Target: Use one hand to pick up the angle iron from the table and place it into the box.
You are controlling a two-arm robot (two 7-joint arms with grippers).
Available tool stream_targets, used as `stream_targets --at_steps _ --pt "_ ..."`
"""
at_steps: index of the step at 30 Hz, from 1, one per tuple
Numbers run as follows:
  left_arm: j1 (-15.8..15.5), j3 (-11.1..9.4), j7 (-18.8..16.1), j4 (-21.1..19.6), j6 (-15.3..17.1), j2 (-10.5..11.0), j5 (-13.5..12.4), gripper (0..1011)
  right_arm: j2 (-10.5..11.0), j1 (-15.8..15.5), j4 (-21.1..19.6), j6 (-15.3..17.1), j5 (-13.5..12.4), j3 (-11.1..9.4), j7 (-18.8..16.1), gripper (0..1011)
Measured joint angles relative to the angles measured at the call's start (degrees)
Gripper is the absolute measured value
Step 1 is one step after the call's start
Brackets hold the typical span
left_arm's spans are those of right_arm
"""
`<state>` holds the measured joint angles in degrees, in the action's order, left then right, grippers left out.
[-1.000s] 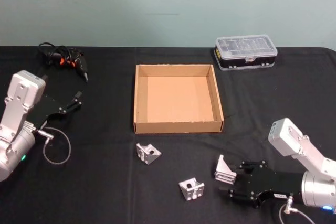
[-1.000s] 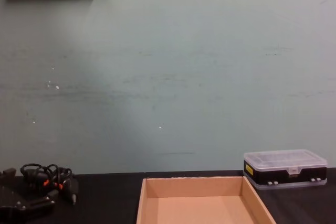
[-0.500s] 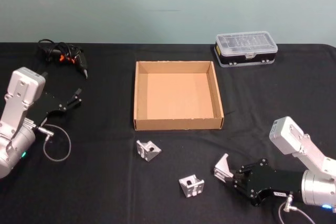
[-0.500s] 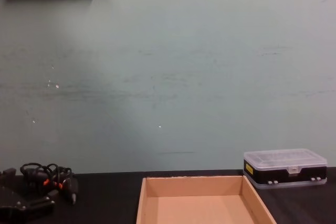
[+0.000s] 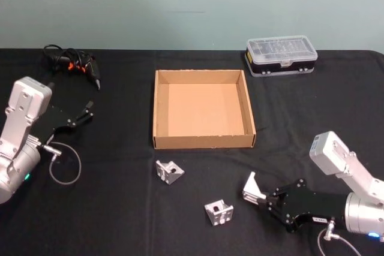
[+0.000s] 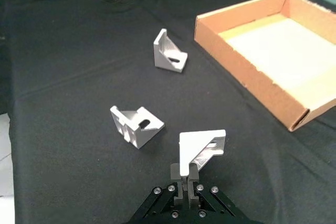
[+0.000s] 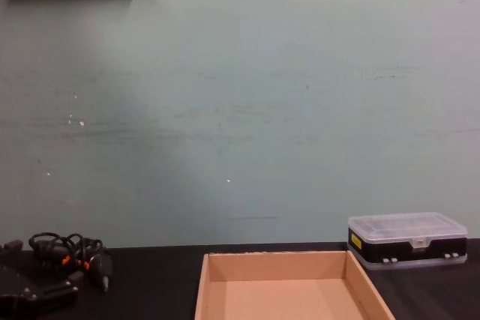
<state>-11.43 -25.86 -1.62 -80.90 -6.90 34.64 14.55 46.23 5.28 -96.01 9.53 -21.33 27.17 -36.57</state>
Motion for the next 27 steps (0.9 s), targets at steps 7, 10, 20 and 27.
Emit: stream_targets --at_steps 7,10,20,27 --pt "0.0 0.0 0.0 0.0 0.0 0.0 0.0 1000 0.8 -1.5 -4.1 -0.2 -1.3 -3.0 2.7 56" --pt "0.0 0.0 0.0 0.0 0.0 0.0 0.0 1000 0.7 -1.6 -5.7 0.3 -1.6 -4.6 4.3 56" --pt "0.0 0.0 0.0 0.0 0.0 0.0 0.0 1000 -4.5 2.3 -5.4 3.2 -0.9 -6.0 9.2 56" --pt "0.0 0.0 0.0 0.0 0.0 0.0 0.0 1000 -10.3 9.2 0.2 6.1 1.2 -3.3 10.1 56"
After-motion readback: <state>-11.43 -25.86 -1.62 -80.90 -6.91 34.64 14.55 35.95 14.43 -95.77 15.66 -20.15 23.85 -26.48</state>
